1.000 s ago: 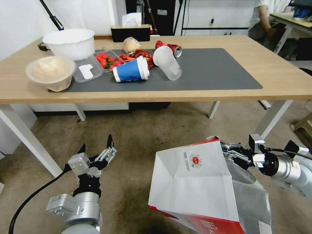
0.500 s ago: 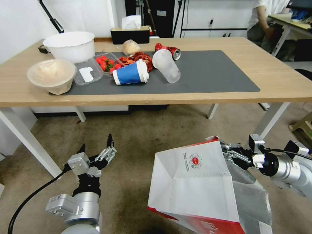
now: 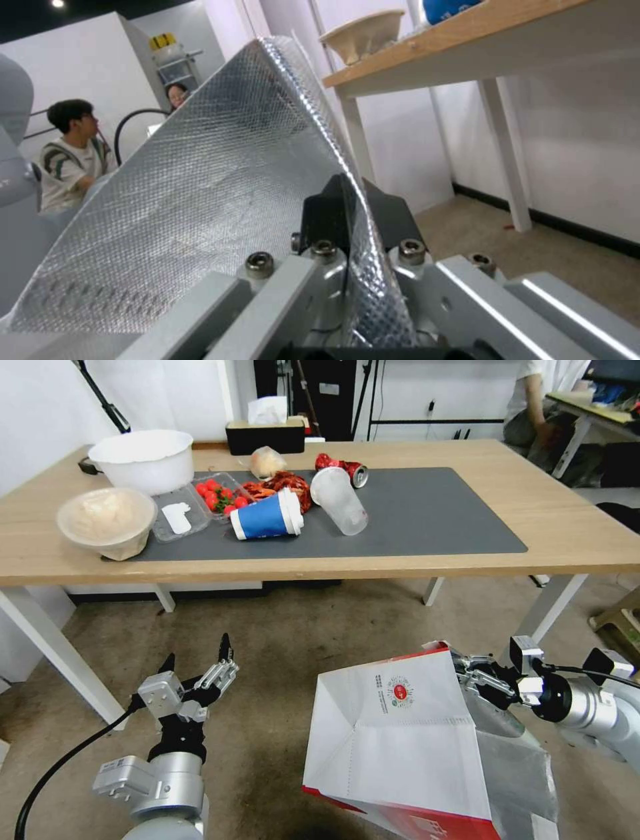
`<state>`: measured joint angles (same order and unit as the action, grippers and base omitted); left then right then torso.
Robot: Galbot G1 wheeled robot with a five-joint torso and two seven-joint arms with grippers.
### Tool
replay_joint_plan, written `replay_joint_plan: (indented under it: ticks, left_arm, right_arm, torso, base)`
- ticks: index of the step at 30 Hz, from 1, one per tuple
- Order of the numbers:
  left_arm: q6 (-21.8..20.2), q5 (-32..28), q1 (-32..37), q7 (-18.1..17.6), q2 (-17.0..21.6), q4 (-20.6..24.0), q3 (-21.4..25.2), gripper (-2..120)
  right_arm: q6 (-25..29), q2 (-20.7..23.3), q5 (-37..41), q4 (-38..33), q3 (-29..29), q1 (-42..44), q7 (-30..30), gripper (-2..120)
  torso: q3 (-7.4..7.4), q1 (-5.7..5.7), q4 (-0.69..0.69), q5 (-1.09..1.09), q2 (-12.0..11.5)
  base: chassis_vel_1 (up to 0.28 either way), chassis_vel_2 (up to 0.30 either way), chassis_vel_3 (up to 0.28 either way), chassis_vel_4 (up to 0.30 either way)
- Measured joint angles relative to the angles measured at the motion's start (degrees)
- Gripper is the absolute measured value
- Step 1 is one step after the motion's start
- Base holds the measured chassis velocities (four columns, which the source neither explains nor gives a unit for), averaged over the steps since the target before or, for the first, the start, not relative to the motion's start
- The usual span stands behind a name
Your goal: Pick up the food delivery bag from the floor and place it on the table.
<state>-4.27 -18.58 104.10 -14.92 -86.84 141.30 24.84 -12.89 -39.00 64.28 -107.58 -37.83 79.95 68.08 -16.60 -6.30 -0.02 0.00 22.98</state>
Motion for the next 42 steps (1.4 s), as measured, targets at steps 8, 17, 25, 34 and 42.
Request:
replay_joint_plan:
  ticks: [8, 17, 25, 34, 42]
  left_arm:
    - [0.0, 0.4, -0.1, 0.0, 0.0, -0.7, -0.6, 100]
    - [-0.1, 0.8, -0.2, 0.3, -0.3, -0.7, -0.7, 100]
    - [-0.1, 0.8, 0.1, 0.3, -0.4, -0.5, -0.6, 100]
    - [-0.1, 0.8, 0.2, 0.1, -0.5, -0.1, -0.6, 100]
    - [-0.1, 0.8, 0.4, 0.0, -0.5, 0.2, -0.5, 100]
  right_arm:
    - [0.0, 0.1, -0.1, 0.4, 0.3, -0.3, 0.0, 0]
    - [-0.1, 0.6, 0.1, 0.7, 0.3, -0.8, 0.0, 0]
    - [-0.1, 0.0, -0.3, 0.5, 1.3, -1.2, -0.1, 0]
    - [-0.1, 0.1, -0.4, -0.1, 1.1, -0.6, -0.1, 0]
    - [-0.1, 0.1, -0.4, -0.6, 0.9, -0.4, -0.1, 0]
  torso:
    - [-0.76, -0.4, -0.01, 0.0, 1.2]
    - [-1.42, -0.72, -0.02, 0.0, 2.1]
    - [-2.09, -1.11, -0.02, 0.0, 3.2]
    - [-2.96, -1.63, -0.04, 0.0, 4.6]
    - [-4.06, -2.33, -0.03, 0.0, 6.4]
  base:
    - [0.0, 0.0, 0.0, 0.0]
    - [0.0, 0.0, 0.0, 0.0]
    - [0.0, 0.0, 0.0, 0.0]
    - [0.0, 0.0, 0.0, 0.0]
    - [0.0, 0.0, 0.0, 0.0]
